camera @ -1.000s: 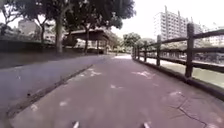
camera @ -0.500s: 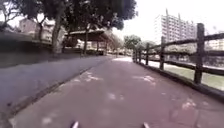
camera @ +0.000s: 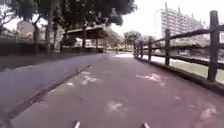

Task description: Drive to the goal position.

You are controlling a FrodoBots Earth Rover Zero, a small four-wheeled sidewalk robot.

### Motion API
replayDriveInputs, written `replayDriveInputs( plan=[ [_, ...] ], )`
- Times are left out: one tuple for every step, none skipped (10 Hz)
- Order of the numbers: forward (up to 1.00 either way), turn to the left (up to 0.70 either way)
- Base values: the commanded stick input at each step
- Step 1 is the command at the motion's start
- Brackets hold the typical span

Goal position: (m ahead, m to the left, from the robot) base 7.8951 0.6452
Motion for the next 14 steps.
replayDriveInputs(
  plan=[
    [0.7, 0.0],
    [0.7, 0.0],
    [0.7, 0.0],
    [0.7, 0.0],
    [0.7, -0.09],
    [0.7, -0.31],
    [0.7, -0.34],
    [0.7, -0.34],
    [0.7, -0.31],
    [0.7, -0.14],
    [0.7, 0.0],
    [0.7, 0.0],
    [0.7, 0.0],
    [0.7, 0.0]
  ],
)
